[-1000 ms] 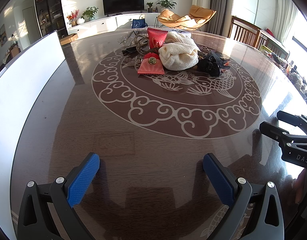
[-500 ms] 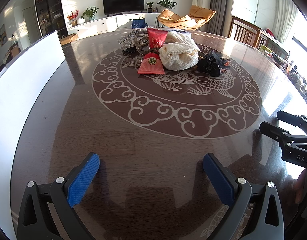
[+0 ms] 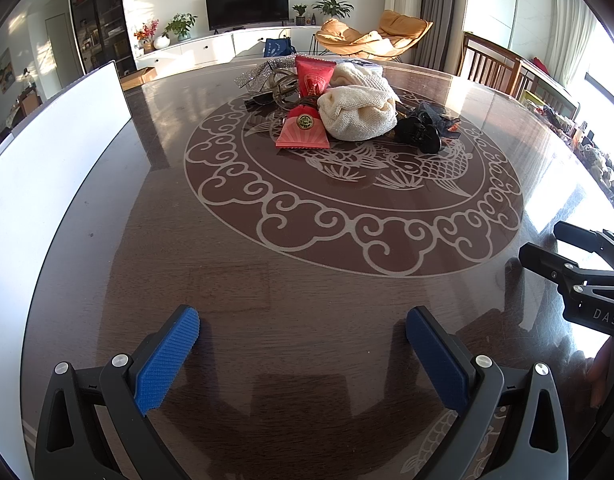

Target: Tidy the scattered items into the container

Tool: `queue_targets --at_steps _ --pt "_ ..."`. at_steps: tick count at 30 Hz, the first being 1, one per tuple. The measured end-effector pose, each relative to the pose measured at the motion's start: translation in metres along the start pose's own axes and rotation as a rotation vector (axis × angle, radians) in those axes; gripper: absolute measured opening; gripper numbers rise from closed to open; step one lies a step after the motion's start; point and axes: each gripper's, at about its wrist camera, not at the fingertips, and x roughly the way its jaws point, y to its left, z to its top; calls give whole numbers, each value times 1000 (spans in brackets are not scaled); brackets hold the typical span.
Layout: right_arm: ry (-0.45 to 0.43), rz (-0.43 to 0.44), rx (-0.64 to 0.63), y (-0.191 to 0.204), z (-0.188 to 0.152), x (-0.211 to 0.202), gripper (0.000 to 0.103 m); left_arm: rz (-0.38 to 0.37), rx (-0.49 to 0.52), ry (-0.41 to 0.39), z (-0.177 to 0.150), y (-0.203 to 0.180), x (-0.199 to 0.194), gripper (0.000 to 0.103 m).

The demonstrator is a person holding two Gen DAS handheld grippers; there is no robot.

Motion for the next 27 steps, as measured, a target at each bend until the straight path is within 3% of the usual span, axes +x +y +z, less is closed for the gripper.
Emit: queue_targets --at_steps 27 --pt "0 3 0 0 0 0 86 -5 5 2 -1 1 -3 103"
